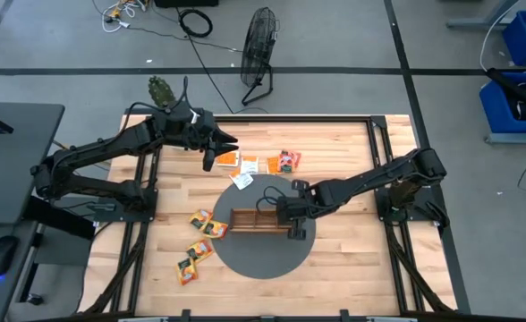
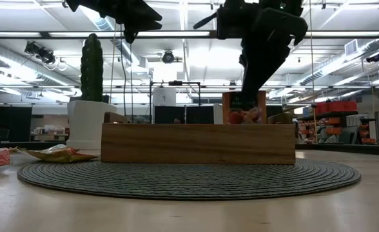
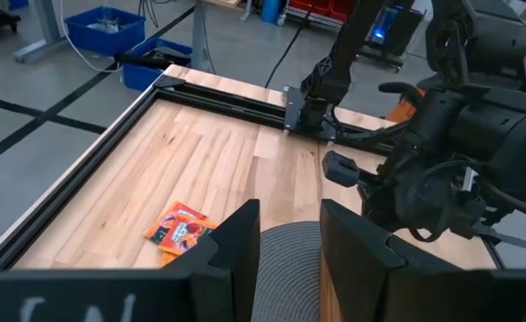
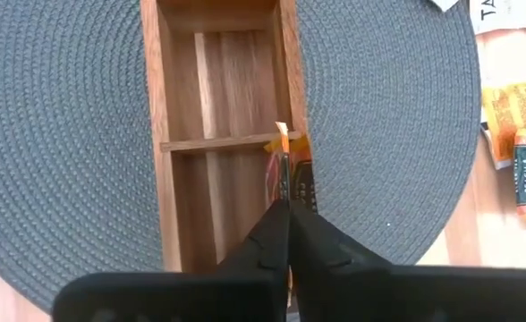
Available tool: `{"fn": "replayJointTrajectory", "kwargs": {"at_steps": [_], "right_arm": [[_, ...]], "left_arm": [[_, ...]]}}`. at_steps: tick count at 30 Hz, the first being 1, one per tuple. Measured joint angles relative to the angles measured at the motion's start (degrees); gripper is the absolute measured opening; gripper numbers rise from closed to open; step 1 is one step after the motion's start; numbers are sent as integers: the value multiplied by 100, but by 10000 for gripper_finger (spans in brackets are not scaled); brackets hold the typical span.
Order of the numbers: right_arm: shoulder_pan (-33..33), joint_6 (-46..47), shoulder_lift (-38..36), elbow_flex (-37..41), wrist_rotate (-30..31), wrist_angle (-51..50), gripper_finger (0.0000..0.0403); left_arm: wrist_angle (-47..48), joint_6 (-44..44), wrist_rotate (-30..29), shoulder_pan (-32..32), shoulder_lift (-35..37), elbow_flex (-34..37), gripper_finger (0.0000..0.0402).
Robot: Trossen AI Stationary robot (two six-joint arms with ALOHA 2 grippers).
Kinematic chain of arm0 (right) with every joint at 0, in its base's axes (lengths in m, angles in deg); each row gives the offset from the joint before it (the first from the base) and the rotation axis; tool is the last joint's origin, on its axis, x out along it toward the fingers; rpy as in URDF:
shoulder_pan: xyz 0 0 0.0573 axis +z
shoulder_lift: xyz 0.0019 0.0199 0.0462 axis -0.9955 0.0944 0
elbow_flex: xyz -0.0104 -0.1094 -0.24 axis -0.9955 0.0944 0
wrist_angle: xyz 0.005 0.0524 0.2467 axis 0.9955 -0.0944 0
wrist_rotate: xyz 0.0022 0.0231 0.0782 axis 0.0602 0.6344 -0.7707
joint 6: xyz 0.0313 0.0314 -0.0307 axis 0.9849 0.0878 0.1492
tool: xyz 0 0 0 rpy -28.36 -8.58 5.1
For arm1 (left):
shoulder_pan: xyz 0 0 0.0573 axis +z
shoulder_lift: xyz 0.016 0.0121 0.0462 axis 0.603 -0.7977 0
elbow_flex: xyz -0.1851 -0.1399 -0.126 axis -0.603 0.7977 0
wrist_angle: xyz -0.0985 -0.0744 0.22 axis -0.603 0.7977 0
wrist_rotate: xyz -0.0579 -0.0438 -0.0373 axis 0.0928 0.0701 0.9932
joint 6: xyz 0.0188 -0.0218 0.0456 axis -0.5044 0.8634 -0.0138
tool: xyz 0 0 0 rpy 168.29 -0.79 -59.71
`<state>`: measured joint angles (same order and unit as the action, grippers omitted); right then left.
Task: Pick & Place Tea
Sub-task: Put the red tea bag into the right section of the wooden organizer
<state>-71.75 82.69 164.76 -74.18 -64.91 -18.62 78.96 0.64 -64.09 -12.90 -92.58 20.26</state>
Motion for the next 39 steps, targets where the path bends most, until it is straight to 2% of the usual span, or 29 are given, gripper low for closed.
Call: {"fn": "replayJointTrajectory", "kwargs": {"at_steps": [6, 17, 21, 28, 39], "right_arm": [[-69, -129, 0, 0, 3, -59, 33], [-65, -117, -15, -3, 0, -100, 112], [-97, -179, -270, -172, 68, -91, 133], [-483, -311, -864, -236, 689, -250, 138], [-1225, -2010, -857, -72, 855, -186, 134]], "left_arm": [[0, 11, 0, 0, 0, 0, 124], [0, 15, 0, 0, 0, 0, 124], [0, 9, 0, 2, 0, 0, 124], [0, 122, 0, 1, 0, 0, 124], [-4, 150, 0, 2, 0, 2, 124]]}}
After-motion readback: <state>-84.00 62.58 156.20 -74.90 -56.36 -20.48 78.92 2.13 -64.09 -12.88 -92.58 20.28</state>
